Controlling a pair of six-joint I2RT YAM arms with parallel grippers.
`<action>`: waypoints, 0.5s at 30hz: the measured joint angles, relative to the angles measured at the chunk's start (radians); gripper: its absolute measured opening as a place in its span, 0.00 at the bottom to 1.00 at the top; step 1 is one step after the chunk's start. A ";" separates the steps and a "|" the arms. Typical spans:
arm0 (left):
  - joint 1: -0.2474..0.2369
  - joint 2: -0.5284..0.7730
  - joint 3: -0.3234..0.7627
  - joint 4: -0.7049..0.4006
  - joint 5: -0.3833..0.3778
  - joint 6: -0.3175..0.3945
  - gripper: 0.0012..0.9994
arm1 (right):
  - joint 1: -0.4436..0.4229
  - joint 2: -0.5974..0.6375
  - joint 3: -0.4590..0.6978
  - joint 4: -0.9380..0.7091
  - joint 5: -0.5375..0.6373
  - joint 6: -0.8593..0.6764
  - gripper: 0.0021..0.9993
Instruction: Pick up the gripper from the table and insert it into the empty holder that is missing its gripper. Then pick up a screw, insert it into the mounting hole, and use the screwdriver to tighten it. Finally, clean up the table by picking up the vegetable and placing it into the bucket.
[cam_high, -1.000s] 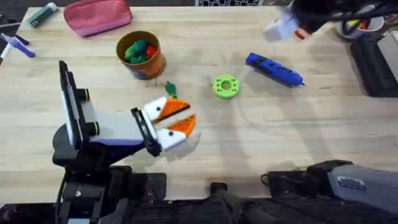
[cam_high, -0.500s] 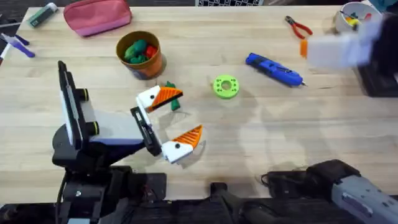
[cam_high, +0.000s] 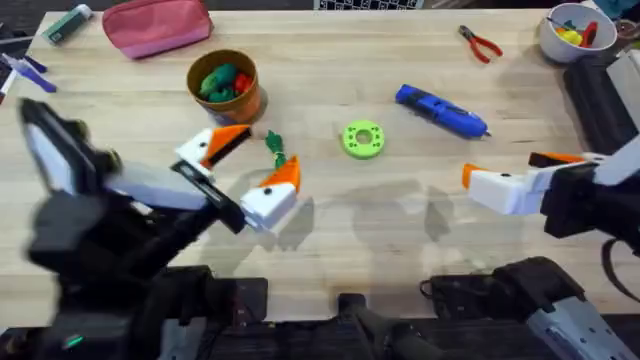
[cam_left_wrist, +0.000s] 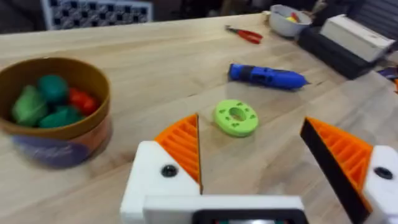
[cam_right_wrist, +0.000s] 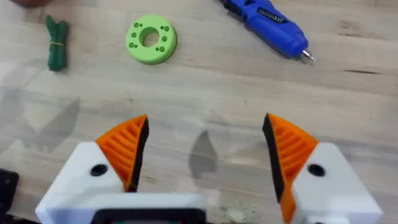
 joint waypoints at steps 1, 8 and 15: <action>0.005 0.029 0.055 -0.062 -0.022 0.009 0.99 | 0.000 -0.002 -0.005 0.003 0.000 0.005 0.99; 0.010 0.295 0.469 -0.440 -0.202 0.072 0.99 | 0.000 -0.002 -0.007 0.014 0.000 0.018 0.99; 0.010 0.590 0.810 -0.745 -0.335 0.108 0.99 | 0.000 -0.002 -0.007 0.021 0.000 0.023 0.99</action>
